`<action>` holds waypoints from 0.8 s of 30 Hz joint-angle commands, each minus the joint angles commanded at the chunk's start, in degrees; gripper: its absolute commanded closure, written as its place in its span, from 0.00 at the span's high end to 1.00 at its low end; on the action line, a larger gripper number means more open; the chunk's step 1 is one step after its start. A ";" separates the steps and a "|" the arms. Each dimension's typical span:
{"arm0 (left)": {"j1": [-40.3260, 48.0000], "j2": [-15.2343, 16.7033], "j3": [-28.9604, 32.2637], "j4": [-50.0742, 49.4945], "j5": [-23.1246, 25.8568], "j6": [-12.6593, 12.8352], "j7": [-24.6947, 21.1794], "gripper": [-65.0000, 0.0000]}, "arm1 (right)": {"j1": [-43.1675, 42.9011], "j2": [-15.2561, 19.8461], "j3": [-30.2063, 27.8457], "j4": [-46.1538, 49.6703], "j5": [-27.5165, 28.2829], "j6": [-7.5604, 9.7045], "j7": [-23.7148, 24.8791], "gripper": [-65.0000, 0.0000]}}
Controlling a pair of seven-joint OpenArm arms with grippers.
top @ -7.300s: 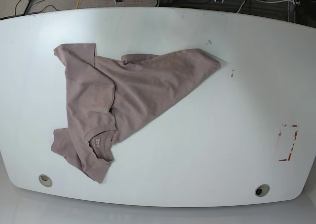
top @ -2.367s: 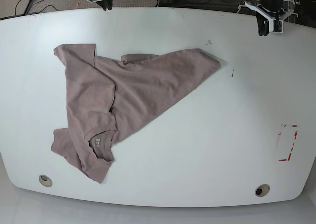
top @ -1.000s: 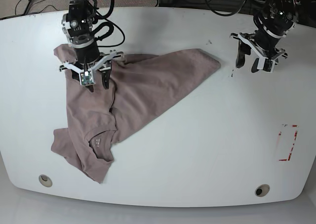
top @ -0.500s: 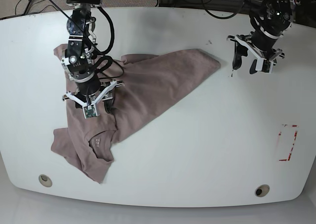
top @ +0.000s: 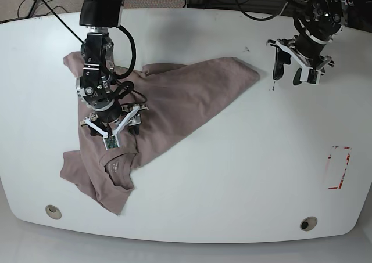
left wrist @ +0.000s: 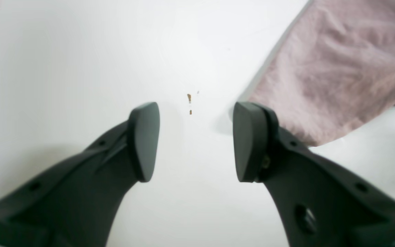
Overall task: Layout the t-shirt on the table in an organized manner, then fold the t-shirt properly
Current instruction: 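Lower the right gripper onto the shirt's bunched shoulder and grasp it, then drag the grasped shirt fabric with the right gripper toward the hem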
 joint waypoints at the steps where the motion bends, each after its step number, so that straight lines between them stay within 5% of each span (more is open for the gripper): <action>1: 0.00 0.00 0.00 0.00 0.00 0.00 0.00 0.46 | 0.44 0.09 0.00 -0.97 0.00 0.00 0.44 0.60; 19: -0.18 0.00 0.00 -0.09 0.09 0.09 0.00 0.46 | 6.24 2.29 0.35 -15.38 -0.09 -0.09 6.59 0.59; 24: -0.26 0.00 0.26 -0.18 0.09 0.00 0.09 0.46 | 6.33 3.69 0.35 -15.21 0.26 -0.09 6.59 0.36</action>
